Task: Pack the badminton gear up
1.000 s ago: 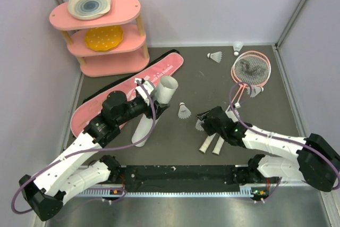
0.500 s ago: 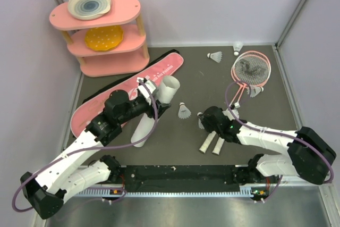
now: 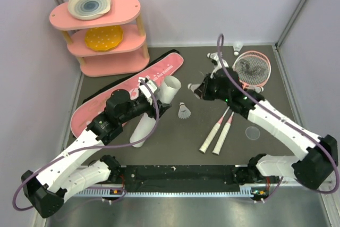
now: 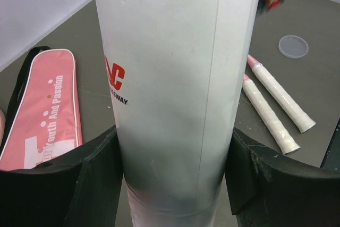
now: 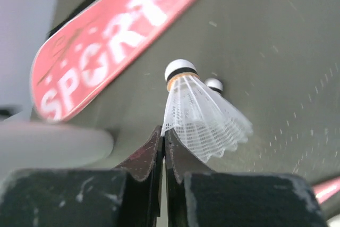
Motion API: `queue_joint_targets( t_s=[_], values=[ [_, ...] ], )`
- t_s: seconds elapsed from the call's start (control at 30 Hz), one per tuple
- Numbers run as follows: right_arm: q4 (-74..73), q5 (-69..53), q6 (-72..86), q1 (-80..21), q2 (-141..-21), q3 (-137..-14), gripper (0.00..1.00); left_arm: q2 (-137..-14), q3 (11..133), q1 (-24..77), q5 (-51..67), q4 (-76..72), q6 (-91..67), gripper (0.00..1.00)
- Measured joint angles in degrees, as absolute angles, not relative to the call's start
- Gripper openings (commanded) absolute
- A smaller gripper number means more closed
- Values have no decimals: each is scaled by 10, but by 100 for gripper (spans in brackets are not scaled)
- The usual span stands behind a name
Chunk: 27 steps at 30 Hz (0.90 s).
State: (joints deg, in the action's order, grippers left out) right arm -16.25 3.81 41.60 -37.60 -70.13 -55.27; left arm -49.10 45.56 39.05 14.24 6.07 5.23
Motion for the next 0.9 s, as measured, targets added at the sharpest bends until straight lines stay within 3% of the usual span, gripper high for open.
queue_joint_targets(
  t_s=[0.17,0.43,0.9],
  values=[
    [-284,-67,223,-377,-664,-715,0,-502,456,393,157,60,65,17],
    [-415,-139,164,-382,-605,-868,0,-513,456,402,173,61,81,17],
    [-540,-201,152,-429,-693,-913,0,-517,455,426,213,66,108,16]
  ],
)
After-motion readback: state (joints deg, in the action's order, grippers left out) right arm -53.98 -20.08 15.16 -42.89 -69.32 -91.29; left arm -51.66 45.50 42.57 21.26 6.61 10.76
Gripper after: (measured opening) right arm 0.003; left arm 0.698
